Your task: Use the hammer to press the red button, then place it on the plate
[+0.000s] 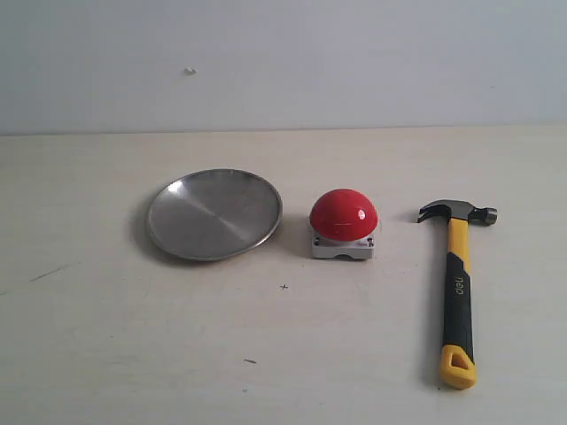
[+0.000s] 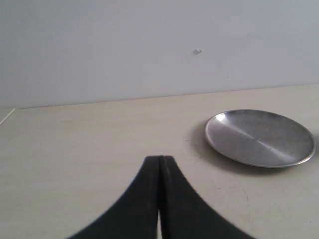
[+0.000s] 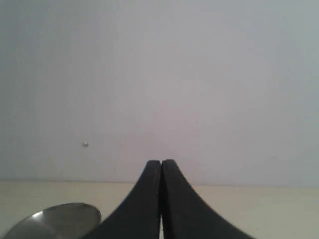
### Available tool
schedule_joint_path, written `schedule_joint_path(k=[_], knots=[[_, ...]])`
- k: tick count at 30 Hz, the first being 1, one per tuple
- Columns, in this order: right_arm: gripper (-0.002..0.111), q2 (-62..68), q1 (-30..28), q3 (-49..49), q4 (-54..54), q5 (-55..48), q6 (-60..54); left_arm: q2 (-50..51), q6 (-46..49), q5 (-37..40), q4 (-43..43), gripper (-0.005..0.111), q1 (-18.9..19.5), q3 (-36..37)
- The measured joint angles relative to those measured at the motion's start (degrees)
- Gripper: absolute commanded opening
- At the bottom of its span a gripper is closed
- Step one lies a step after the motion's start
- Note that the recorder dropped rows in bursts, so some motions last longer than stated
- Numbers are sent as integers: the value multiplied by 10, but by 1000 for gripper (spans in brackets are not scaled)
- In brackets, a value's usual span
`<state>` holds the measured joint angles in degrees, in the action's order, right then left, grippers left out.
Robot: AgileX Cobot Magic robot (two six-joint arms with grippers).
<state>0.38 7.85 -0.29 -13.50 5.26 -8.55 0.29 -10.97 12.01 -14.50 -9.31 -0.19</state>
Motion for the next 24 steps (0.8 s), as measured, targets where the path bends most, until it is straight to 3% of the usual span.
schedule_joint_path(k=[9, 16, 24], knots=[[0, -1, 0, 0, 0, 214, -1, 0, 0, 0, 0, 0, 0, 0], [0, -1, 0, 0, 0, 331, 62, 0, 0, 0, 0, 0, 0, 0], [0, 10, 0, -47, -2, 367, 112, 0, 0, 0, 0, 0, 0, 0]])
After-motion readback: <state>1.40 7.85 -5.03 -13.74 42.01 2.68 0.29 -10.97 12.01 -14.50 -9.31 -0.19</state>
